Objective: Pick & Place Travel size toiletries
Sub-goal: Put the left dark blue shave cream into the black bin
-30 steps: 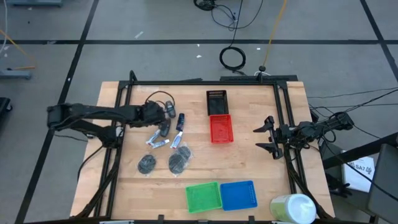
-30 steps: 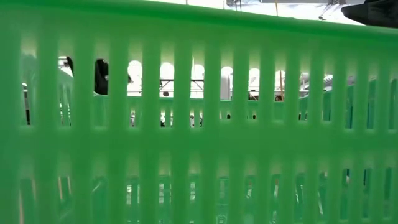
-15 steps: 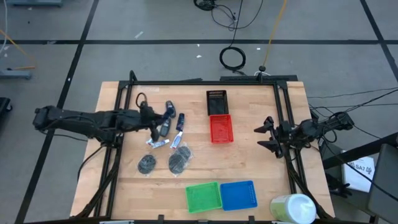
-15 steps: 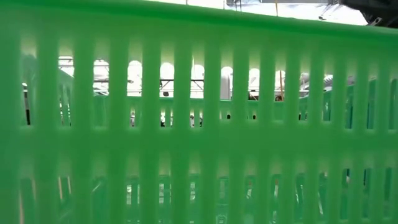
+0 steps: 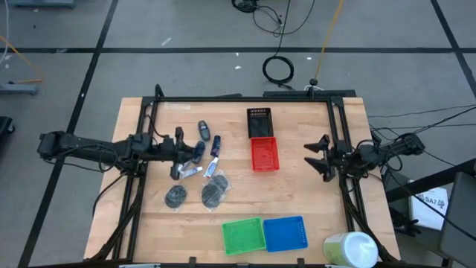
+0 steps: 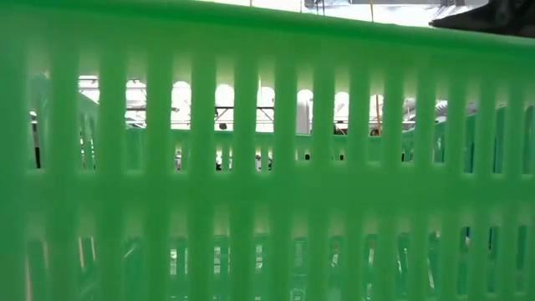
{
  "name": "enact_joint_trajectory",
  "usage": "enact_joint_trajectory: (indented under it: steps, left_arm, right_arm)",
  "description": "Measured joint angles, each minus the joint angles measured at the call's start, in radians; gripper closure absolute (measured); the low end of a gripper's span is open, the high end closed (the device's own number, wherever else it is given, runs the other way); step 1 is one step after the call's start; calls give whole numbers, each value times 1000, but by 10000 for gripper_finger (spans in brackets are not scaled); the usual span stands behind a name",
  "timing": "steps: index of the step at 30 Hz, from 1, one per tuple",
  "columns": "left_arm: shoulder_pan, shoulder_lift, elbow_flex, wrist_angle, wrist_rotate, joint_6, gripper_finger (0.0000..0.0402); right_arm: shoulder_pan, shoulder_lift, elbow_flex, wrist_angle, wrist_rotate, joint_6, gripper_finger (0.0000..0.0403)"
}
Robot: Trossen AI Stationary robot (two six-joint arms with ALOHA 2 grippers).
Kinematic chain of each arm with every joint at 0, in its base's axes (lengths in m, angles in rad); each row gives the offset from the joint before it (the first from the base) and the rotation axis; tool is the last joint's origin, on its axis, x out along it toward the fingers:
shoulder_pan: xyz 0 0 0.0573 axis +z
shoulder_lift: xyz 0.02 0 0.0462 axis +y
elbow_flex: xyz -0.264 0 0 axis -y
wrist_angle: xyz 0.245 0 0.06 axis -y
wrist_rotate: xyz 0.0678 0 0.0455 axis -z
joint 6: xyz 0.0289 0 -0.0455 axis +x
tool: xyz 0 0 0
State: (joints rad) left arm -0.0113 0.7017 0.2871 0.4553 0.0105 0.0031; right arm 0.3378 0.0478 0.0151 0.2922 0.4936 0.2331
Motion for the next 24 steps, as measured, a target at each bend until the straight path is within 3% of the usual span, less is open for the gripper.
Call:
enact_joint_trajectory:
  steps: [7,14,17,24]
  left_arm:
    - [0,18,0,27,23,-10,394]
    - [0,58,0,67,24,-11,381]
    - [4,80,0,90,24,-7,387]
    - [50,179,0,212,15,-16,385]
  right_arm:
    - [-69,215,48,268,29,-146,144]
    - [-208,661,269,273,14,-119,156]
    - [-272,868,375,296,-83,-122,156]
    - [-375,1238,596,542,-435,-175,151]
